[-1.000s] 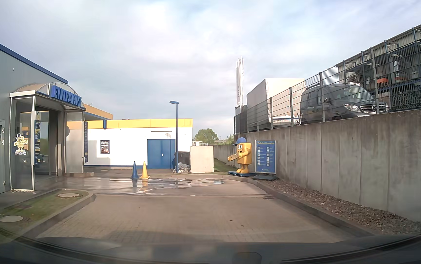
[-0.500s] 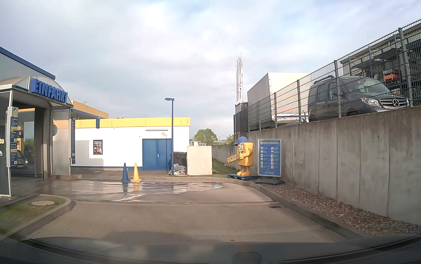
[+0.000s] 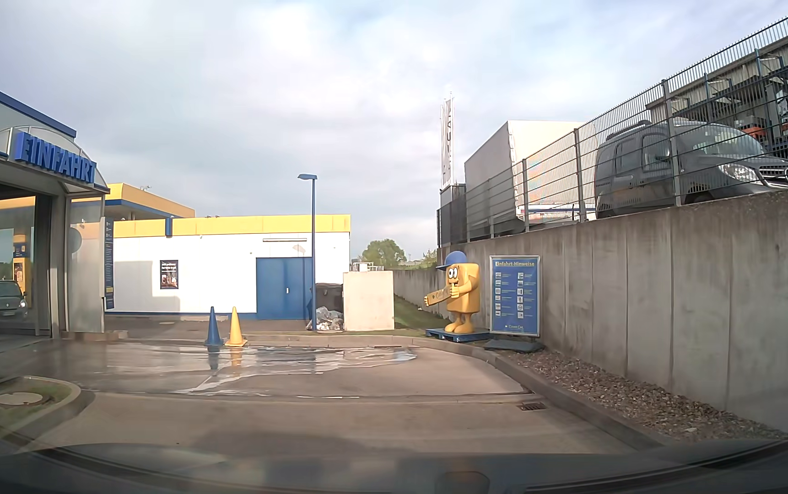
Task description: Follow the waypoints while adhering to traffic rules and regulations
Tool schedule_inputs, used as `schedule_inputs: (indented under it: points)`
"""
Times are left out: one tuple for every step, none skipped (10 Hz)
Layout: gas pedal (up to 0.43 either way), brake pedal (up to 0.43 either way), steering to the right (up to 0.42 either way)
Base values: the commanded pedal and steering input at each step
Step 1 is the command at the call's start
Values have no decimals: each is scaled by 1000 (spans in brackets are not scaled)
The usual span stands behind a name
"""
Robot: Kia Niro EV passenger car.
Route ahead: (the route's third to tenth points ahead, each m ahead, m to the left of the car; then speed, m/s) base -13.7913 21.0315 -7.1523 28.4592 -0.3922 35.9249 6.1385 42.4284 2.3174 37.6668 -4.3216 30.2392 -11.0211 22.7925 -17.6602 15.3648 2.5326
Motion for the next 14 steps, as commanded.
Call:
schedule_inputs:
  points:
    - [0, 91, -20]
    - [0, 110, -27]
    - [0, 128, -36]
    - [0, 146, -50]
    - [0, 146, -62]
    - [0, 159, -75]
    - [0, 171, -86]
    - [0, 177, -103]
    - [0, 171, -116]
    - [0, 165, -125]
    - [0, 171, -139]
    - [0, 159, -163]
    - [0, 152, -191]
    - [0, 128, -241]
